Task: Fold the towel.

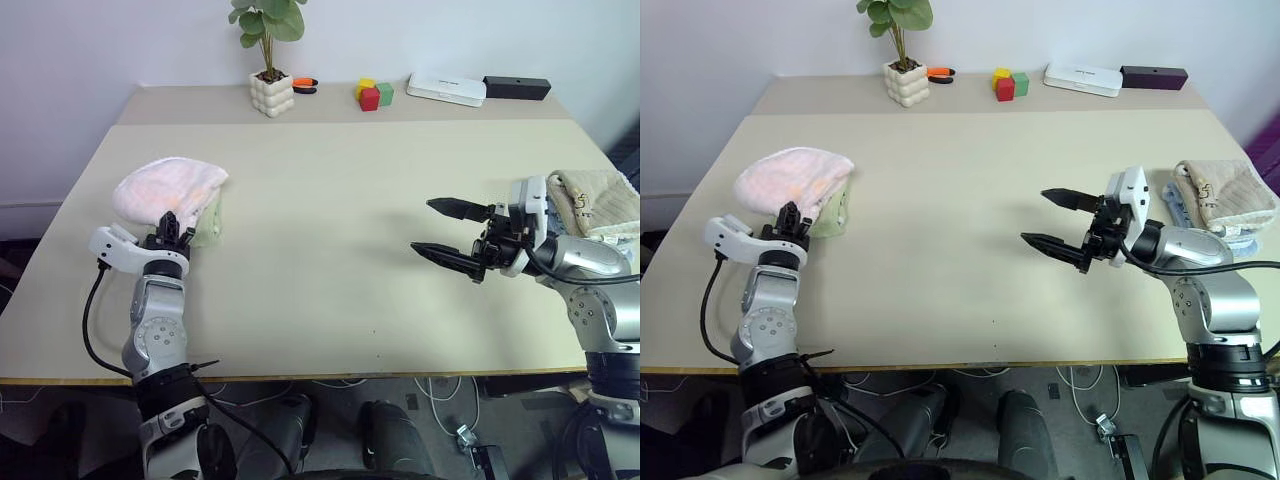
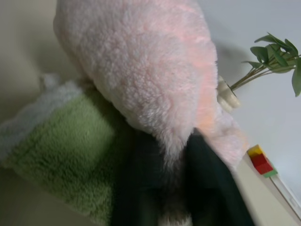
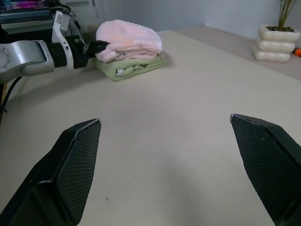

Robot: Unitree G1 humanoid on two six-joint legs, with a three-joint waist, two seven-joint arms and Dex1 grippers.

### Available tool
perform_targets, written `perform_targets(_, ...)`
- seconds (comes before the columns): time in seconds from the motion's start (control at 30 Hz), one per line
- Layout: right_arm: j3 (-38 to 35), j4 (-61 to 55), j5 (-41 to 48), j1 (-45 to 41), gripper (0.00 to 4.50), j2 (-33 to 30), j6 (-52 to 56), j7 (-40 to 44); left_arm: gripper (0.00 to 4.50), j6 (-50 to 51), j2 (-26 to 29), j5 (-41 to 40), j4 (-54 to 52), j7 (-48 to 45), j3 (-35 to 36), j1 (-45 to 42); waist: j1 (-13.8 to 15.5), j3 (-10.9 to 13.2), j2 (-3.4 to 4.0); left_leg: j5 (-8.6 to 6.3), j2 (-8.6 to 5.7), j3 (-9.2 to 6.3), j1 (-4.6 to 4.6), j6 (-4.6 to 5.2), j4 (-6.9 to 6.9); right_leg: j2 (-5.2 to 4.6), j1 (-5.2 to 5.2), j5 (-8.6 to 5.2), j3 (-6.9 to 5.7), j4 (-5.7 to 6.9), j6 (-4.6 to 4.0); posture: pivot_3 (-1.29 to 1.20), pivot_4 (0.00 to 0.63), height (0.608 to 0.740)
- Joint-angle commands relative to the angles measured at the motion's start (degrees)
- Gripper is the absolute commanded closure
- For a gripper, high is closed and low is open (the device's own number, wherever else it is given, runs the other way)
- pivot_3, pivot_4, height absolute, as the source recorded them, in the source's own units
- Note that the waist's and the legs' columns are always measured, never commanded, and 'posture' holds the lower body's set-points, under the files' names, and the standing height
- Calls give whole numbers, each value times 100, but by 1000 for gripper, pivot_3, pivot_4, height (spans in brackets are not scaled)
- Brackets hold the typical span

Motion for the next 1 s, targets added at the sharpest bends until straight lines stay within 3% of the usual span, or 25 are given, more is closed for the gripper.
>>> perform_targets(0.03, -188, -227, 39, 1, 0, 16, -138, -76, 1905, 146, 45, -264, -364, -107, -149, 100, -1, 0, 0, 0, 0, 0, 0, 0, 0, 0, 1, 0, 0, 0, 0, 0, 150, 740)
perform_targets(0.13, -160, -228, 35, 18, 0, 45, -164, -116, 371, 418, 4, -531, -597, -85, -243, 284, -5, 0, 0, -1, 0, 0, 0, 2, -1, 0, -1, 0, 0, -1, 0, 0, 150, 740)
perform_targets(0.17, -145, -225, 25, 22, 0, 60, -177, -131, 40, 535, -6, -618, -700, -64, -291, 369, -6, 0, 0, -1, 0, 0, 0, 2, -2, 0, -1, 0, 0, -1, 0, 0, 150, 740)
perform_targets(0.37, -99, -127, -4, -10, 0, 119, -234, -161, 40, 1506, -71, -1349, -1590, -91, -889, 1107, 1, 0, 0, -3, 0, 1, 0, 5, -3, 0, -1, -2, 3, -4, -2, 0, 150, 740)
perform_targets(0.53, -106, -51, -43, -71, 0, 131, -267, -187, 40, 1733, 329, -1044, -1601, -340, -1428, 1110, -9, 0, 1, -3, 3, 1, 1, 4, -3, 2, 4, -11, 2, -4, -17, 0, 150, 740)
perform_targets(0.67, -170, -53, 3, -77, 0, 97, -212, -217, 40, 1195, 1329, 39, -1747, -1988, -2682, 833, 10, 0, 2, -2, 3, 8, 0, 3, -11, 0, -3, -11, 7, -8, -17, 0, 150, 740)
perform_targets(0.77, -199, -66, 75, -32, 0, 118, -176, -200, 40, 691, 1881, 553, -1418, -3052, -3170, 335, 0, -1, 5, -2, 3, 10, 2, 2, -15, 1, -4, -11, 9, -14, -24, 0, 150, 740)
perform_targets(0.9, -224, -262, 234, -111, 0, 113, 4, -280, 40, 750, 2362, 254, -889, -4114, -2942, -542, -13, -2, 7, -2, 3, 10, 2, 2, -25, 1, -11, -10, 11, -17, -23, 0, 150, 740)
perform_targets(1.0, -373, -261, 279, -61, 0, 19, 36, -296, 40, 537, 2595, 504, -352, -4465, -2840, -960, -24, -2, 8, 0, 6, 11, 2, -1, -45, 2, -18, -3, 16, -17, -10, 0, 150, 740)
